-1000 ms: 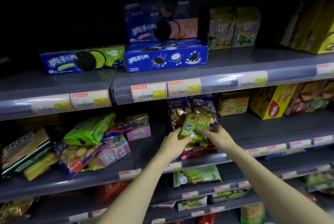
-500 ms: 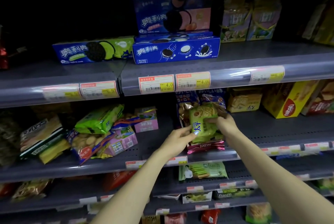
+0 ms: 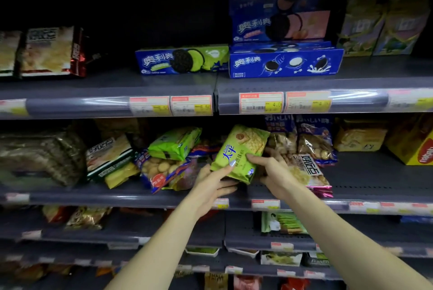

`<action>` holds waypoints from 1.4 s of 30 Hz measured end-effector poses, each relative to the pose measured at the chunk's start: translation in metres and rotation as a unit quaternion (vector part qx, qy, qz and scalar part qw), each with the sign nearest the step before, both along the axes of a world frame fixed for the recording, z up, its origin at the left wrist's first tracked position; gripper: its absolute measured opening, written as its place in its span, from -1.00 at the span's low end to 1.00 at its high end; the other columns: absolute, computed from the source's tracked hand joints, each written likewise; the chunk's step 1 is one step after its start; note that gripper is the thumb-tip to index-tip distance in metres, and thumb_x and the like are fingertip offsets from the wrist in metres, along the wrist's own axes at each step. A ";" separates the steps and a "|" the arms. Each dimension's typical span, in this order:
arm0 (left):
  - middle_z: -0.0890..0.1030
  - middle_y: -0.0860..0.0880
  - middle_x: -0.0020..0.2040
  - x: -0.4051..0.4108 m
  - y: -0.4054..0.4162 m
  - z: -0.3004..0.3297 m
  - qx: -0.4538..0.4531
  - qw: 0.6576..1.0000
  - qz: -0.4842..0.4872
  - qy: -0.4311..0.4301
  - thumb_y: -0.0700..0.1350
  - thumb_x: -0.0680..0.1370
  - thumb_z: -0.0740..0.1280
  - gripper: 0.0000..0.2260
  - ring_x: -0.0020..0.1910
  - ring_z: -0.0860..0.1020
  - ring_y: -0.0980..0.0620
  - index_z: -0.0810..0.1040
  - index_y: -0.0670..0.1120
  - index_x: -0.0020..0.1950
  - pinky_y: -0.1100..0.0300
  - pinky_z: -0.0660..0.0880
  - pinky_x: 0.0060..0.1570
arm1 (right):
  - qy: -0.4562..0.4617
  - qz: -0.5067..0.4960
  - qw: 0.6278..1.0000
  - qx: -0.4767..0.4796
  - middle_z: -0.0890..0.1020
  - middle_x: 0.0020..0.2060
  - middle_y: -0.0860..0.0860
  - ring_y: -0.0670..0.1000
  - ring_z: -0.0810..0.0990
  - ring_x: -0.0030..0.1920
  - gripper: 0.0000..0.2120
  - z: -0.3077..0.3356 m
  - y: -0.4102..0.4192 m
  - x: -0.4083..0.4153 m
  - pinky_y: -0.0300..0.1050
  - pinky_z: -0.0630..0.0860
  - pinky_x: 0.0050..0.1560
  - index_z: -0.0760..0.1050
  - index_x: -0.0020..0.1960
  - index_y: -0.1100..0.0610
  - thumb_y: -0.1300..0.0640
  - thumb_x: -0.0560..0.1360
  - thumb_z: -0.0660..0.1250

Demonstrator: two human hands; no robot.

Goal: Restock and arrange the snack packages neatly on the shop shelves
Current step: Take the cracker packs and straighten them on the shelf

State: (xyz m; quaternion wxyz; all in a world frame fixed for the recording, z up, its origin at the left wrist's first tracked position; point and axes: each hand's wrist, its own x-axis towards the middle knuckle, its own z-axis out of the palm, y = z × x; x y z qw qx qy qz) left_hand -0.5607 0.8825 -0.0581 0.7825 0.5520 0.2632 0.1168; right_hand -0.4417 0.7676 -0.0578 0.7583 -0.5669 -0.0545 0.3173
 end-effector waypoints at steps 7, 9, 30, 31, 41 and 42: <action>0.69 -0.12 0.00 -0.044 0.039 0.002 -0.013 0.995 0.084 -0.058 -0.22 0.50 0.39 -0.76 -0.07 0.67 -0.10 0.48 -0.09 0.14 0.05 0.63 -0.14 | -0.026 0.119 0.993 -0.001 0.65 0.07 0.13 0.14 0.68 -0.04 -0.40 0.002 0.038 -0.031 0.12 0.60 0.05 0.29 0.30 0.15 0.28 0.36 0.49; 0.68 -0.11 0.00 -0.054 0.048 0.004 -0.014 0.993 0.104 -0.059 -0.22 0.49 0.40 -0.75 -0.11 0.67 -0.10 0.48 -0.09 0.14 0.05 0.62 -0.18 | -0.042 0.125 0.991 -0.019 0.66 -0.06 0.07 0.09 0.65 -0.14 -0.57 0.008 0.044 -0.032 0.07 0.58 0.02 0.38 0.22 0.16 0.20 0.42 0.45; 0.63 -0.20 0.16 -0.141 0.152 0.016 0.034 0.997 0.063 -0.015 -0.08 0.31 0.40 -0.52 0.14 0.58 -0.21 0.55 -0.15 0.21 -0.13 0.54 0.05 | -0.227 0.131 0.952 -0.157 0.51 0.25 0.02 0.06 0.46 0.28 -0.48 0.043 0.160 -0.015 -0.16 0.38 0.17 0.41 0.36 0.13 -0.02 0.47 0.41; 0.63 -0.21 0.17 -0.143 0.155 0.015 0.035 0.997 0.063 -0.011 -0.07 0.30 0.41 -0.52 0.17 0.57 -0.24 0.55 -0.15 0.21 -0.19 0.50 0.11 | -0.232 0.139 0.949 -0.162 0.49 0.27 0.03 0.07 0.45 0.29 -0.47 0.043 0.163 -0.015 -0.18 0.35 0.14 0.39 0.38 0.13 -0.03 0.47 0.40; 0.63 -0.18 0.18 -0.164 0.180 0.010 0.043 0.998 0.047 -0.008 0.05 0.21 0.49 -0.33 0.20 0.56 -0.25 0.52 -0.12 0.29 -0.29 0.42 0.24 | -0.205 0.175 0.934 -0.234 0.56 0.18 -0.01 0.00 0.51 0.12 -0.39 0.040 0.177 -0.005 -0.18 0.40 0.07 0.54 0.24 0.16 -0.02 0.26 0.58; 0.62 -0.18 0.19 -0.164 0.181 0.011 0.041 0.998 0.046 -0.011 0.06 0.22 0.48 -0.33 0.20 0.56 -0.24 0.51 -0.11 0.30 -0.29 0.41 0.25 | -0.200 0.172 0.938 -0.227 0.57 0.17 -0.01 0.00 0.50 0.10 -0.41 0.040 0.177 -0.004 -0.20 0.38 0.06 0.53 0.24 0.18 0.03 0.27 0.58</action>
